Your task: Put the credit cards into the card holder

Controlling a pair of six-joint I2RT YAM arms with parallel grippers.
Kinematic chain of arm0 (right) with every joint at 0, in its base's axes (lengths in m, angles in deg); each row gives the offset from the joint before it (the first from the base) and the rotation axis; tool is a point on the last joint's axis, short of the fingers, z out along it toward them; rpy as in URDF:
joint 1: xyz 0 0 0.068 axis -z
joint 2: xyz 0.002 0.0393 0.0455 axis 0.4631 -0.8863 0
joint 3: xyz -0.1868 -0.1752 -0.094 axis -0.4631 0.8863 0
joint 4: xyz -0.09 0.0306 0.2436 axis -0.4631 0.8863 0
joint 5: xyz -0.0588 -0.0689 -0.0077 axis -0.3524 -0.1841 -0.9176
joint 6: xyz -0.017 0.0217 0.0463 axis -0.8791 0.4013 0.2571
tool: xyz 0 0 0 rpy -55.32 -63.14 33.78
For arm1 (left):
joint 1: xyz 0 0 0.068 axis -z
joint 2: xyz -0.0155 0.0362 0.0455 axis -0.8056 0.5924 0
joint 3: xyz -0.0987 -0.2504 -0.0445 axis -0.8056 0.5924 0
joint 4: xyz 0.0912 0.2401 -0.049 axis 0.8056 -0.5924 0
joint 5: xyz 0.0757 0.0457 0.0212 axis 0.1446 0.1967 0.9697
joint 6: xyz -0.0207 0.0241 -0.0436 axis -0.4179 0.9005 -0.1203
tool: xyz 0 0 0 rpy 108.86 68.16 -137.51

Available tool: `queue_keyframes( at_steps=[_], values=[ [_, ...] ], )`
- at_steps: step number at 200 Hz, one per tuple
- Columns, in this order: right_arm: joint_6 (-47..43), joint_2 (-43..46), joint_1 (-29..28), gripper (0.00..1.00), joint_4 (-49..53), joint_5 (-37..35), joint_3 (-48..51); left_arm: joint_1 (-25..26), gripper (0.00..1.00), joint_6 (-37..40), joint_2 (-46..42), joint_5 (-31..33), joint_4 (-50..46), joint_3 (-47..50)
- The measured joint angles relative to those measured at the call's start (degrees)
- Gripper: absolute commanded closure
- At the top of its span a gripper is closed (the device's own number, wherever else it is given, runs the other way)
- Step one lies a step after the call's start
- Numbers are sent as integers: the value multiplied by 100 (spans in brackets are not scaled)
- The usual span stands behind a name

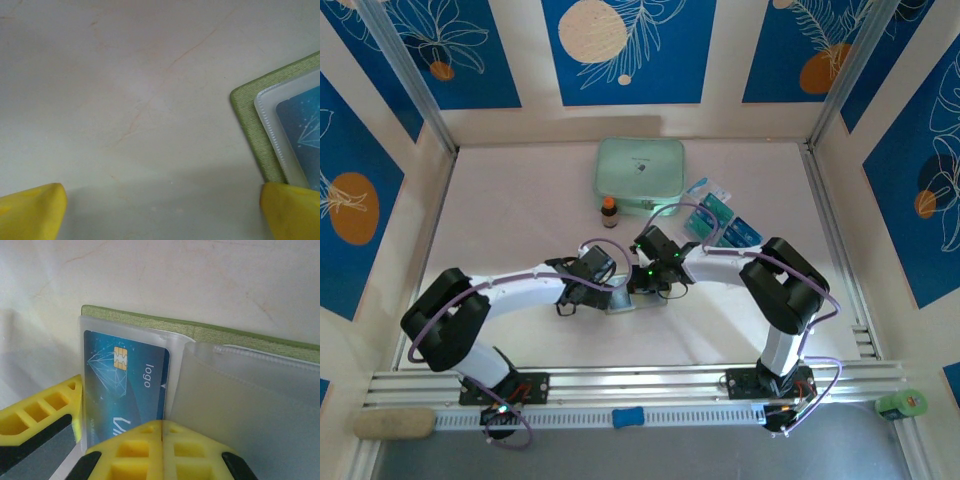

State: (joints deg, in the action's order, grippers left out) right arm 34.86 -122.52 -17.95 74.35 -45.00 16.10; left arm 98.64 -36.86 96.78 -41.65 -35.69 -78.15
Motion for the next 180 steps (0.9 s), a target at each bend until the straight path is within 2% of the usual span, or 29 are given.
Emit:
queue_keyframes(
  at_steps=[87, 180],
  values=[
    [-2, 63, -63, 100, 295, -142, -116, -315, 0, 28, -389, 0, -66, -17],
    [0, 160, -63, 100, 426, -243, -118, -398, 0, 42, -295, -44, -42, -7]
  ],
)
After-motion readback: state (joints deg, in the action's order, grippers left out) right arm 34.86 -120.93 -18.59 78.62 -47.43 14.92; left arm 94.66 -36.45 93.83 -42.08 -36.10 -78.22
